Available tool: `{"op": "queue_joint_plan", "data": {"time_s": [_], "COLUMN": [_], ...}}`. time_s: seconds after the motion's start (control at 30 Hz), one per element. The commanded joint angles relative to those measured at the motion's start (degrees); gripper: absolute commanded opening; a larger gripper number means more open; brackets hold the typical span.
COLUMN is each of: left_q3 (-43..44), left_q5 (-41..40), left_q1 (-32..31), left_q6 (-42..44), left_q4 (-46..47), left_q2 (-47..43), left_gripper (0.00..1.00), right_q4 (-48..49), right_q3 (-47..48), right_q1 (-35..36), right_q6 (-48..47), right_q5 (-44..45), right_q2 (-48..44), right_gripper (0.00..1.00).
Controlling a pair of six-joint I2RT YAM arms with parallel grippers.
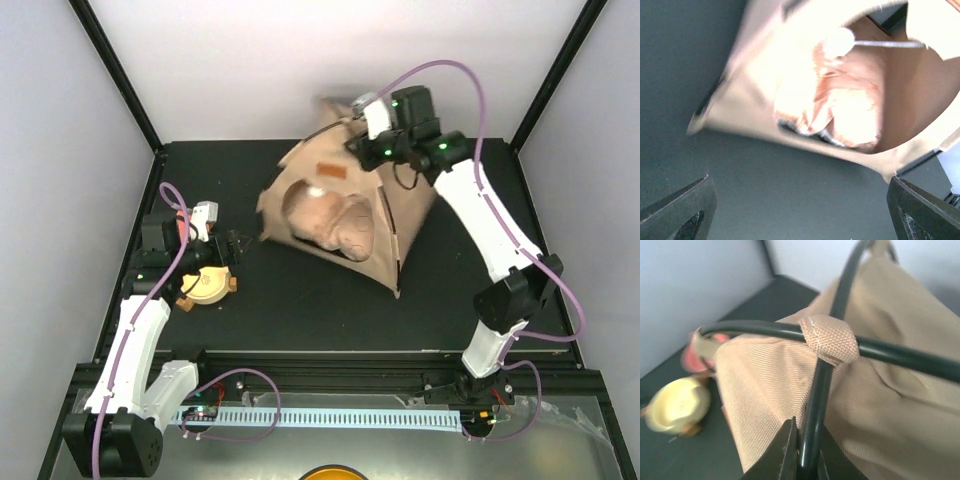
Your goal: Set up the pet tent
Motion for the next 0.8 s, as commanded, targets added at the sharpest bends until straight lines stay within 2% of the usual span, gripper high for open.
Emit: {"op": "queue_joint_plan", "data": {"time_s": [0.0,0.1,0.23,0.33,0.5,0.6,0.63,0.7,0.73,0.77], "left_q3": [3.0,2.4,1.0,1.3,4.9,7.2,8.0,9.8,10.3,10.8], "left_q5": [1.6,1.7,2.2,2.2,-2.3,-4.8,-5.2,-6.6,-7.4,-8.2], "left_q1": [-0.4,-0.4,-0.4,-0.4,-0.4,-0.4,-0.4,-0.3,-0.3,-0.3], "left_q6": [2.2,2.3,1.5,0.9,-0.5,-1.2,-1.3,-1.2,-1.5,-1.6], "left_q4": [1.1,1.8,3.5,4.3,3.8,3.9,4.0,4.0,4.0,4.0], "left_q2": [-1.3,-2.0,-1.8,-1.2,-0.6,0.1,0.5,1.6,2.2,2.7], "left_gripper": [0.95,0.96,0.97,0.97,0.98,0.98,0.99,0.99,0.99,0.99], "right_q4": [7.8,11.8,8.9,10.3,20.8,22.8,22.4,21.0,19.8,18.3], "right_q3": [-2.3,-4.4,2.4,5.7,0.5,-2.1,-2.1,-2.5,-2.8,-3.0], "right_q1": [4.1,4.1,4.0,4.0,4.0,4.0,4.0,4.0,4.0,4.0], "right_q6": [-6.6,-8.6,-8.6,-4.4,0.6,0.0,-0.8,-3.4,-4.3,-4.7], "right_q5": [-16.1,-13.8,-7.4,-2.6,2.1,4.5,4.4,4.0,4.3,5.3], "right_q2": [-3.4,-3.5,2.7,5.3,0.0,-2.9,-3.2,-3.4,-3.3,-3.3], "right_gripper": [0.09,0.09,0.07,0.03,0.04,0.06,0.15,0.58,0.75,0.83]}}
